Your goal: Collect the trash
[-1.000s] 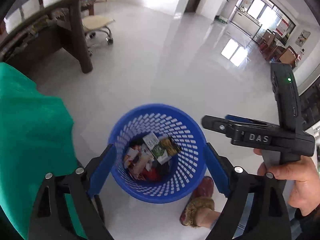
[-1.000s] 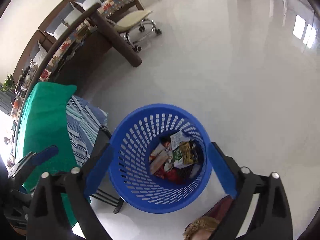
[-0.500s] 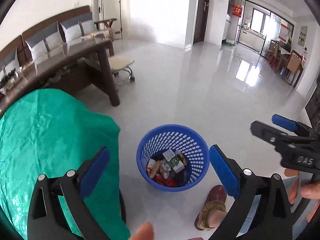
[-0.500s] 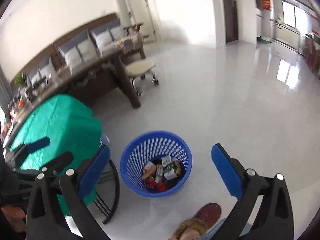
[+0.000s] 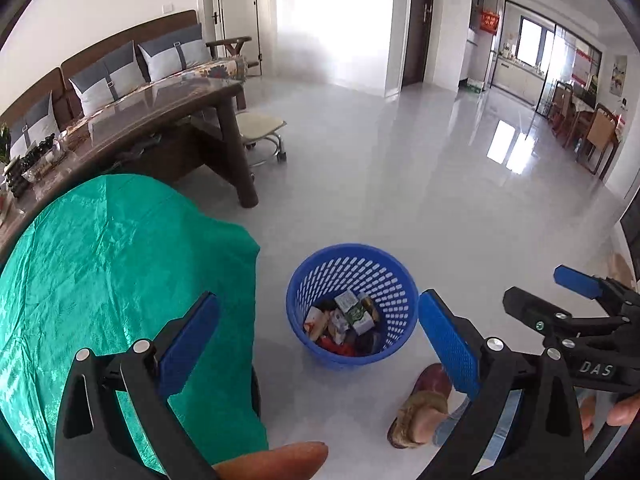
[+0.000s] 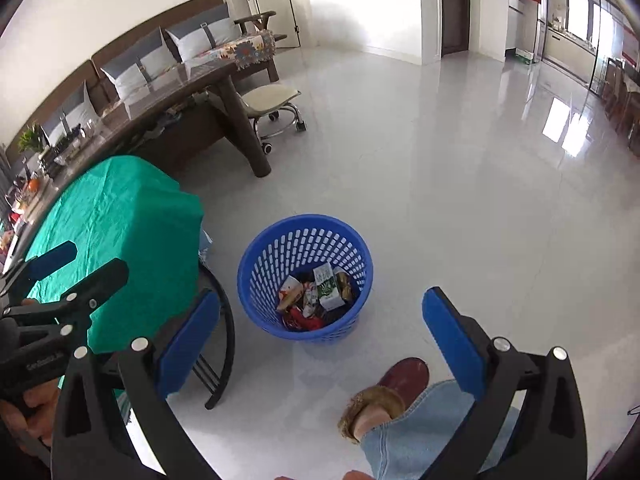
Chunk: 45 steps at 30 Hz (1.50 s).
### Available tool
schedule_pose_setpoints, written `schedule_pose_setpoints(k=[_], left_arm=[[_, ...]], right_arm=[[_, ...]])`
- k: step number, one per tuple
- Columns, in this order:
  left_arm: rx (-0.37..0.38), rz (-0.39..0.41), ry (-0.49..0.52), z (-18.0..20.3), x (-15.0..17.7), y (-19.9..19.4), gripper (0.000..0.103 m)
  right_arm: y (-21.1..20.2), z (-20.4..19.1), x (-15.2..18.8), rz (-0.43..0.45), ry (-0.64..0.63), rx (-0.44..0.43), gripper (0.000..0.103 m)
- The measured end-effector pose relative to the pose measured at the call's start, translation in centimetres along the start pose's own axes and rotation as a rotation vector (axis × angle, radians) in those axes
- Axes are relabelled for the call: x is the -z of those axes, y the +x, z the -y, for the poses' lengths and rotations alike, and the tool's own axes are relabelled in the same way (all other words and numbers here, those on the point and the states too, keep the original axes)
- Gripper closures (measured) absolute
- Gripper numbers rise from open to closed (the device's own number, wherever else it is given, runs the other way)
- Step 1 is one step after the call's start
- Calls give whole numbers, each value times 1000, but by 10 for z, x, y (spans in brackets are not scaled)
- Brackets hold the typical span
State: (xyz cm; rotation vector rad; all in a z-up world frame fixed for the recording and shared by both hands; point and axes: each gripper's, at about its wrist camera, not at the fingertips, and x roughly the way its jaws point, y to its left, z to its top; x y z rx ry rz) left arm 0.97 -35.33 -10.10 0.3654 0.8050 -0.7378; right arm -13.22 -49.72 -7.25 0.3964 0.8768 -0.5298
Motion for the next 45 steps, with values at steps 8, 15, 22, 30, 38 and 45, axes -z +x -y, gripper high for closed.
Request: schedule_pose_setpoints(k=[8, 15, 22, 30, 38, 45], left_arm=[[-3, -83, -31, -12, 5, 10, 5], [-22, -106, -42, -17, 4, 14, 5], [-24, -122, -35, -14, 4, 18, 5], [-31, -125, -23, -11, 3, 20, 5], [-36, -129, -17, -10, 3, 22, 5], [-38, -130, -16, -10, 3, 22, 5]], right_arm=[[3, -10, 6, -55, -26, 11, 5], [2, -14, 8, -59, -37, 24, 5], [1, -15, 6, -62, -39, 27, 5], [2, -16, 7, -64, -40, 27, 5], [2, -16, 7, -64, -42, 28, 5], [2, -15, 6, -64, -42, 27, 5]])
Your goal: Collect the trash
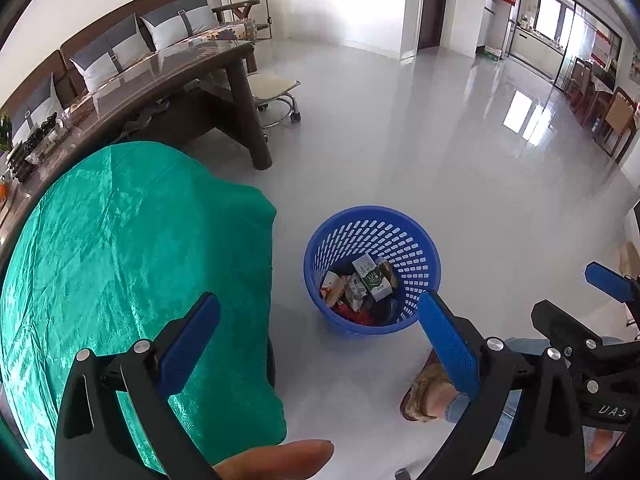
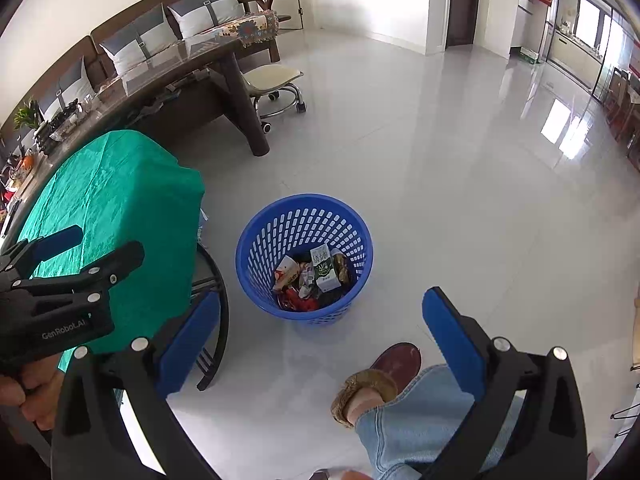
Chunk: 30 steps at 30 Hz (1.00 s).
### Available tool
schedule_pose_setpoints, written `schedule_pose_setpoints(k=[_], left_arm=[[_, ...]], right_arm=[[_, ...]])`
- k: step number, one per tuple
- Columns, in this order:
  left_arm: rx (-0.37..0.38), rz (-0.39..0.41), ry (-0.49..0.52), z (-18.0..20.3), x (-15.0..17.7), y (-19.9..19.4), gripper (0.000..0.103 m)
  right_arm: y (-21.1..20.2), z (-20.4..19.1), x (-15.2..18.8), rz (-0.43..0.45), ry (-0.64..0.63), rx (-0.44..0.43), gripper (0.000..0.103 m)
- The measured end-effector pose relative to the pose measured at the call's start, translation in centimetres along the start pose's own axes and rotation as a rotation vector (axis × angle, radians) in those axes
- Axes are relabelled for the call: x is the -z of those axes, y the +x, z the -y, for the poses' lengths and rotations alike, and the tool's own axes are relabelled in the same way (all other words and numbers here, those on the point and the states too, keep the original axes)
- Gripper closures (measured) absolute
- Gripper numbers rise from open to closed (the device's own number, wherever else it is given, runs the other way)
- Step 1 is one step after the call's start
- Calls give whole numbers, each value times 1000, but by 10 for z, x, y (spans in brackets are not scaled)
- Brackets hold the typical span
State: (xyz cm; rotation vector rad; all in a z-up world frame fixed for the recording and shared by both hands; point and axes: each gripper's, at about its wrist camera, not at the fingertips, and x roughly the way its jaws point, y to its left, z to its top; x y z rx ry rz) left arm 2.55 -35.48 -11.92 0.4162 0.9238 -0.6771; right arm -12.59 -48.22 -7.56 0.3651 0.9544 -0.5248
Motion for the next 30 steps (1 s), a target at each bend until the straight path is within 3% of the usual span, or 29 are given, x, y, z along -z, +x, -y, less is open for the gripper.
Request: schedule_pose_setpoints(k=[30], left_arm=[[7, -13, 17, 2, 3, 10, 5]], right_arm=[[2, 4, 6, -16, 18, 12, 5]])
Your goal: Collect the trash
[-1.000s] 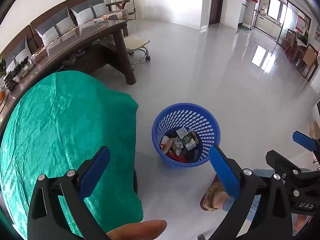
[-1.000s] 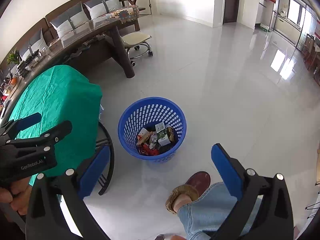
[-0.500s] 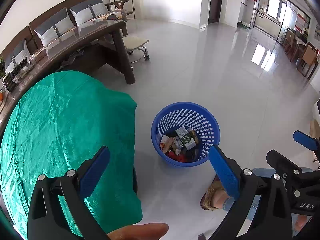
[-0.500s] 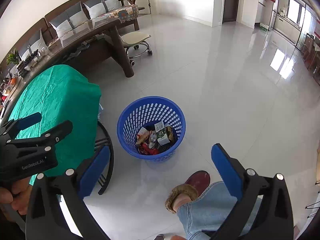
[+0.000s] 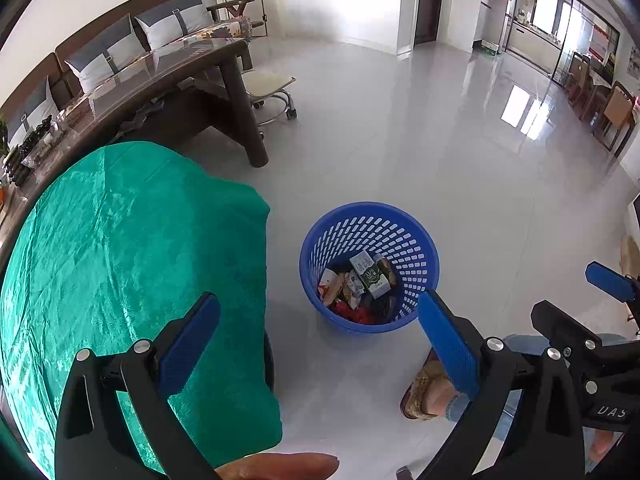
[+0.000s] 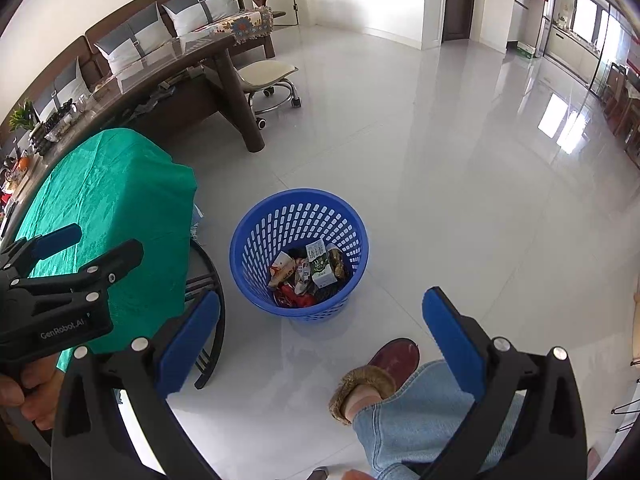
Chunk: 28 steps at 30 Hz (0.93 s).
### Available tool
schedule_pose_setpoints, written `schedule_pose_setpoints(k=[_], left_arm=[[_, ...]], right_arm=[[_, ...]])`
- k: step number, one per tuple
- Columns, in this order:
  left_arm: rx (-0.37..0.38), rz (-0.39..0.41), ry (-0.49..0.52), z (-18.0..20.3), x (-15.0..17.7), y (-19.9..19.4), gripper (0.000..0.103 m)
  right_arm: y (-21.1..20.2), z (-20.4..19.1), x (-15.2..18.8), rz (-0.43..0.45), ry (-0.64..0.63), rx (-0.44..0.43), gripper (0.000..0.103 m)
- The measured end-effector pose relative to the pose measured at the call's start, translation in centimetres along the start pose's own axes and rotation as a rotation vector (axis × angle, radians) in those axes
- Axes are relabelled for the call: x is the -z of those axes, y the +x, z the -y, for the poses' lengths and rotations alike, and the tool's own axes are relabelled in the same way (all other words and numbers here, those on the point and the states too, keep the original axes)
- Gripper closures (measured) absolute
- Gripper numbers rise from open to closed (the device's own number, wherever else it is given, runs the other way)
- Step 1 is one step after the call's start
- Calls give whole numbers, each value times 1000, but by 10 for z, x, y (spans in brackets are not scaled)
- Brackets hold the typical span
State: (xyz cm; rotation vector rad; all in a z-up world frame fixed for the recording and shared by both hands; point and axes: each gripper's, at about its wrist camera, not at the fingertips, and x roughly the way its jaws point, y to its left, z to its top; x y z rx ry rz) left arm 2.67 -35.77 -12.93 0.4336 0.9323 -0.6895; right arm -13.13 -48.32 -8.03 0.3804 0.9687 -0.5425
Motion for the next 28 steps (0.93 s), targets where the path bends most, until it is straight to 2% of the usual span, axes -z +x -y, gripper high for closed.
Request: schedule_pose_setpoints(k=[16, 22, 25, 28], left_arm=[[10, -9, 10, 5, 0, 6, 5], [5, -11, -7, 4, -2, 7, 5], [23, -51, -23, -3, -5, 10, 5], [28, -51, -46, -12, -6, 7, 5]], right_arm=[[5, 4, 1, -12, 11, 9, 5], [7, 7, 0, -19, 18, 21, 5], [7, 5, -1, -20, 17, 29, 5], [7, -3, -2, -22, 0, 31, 5]])
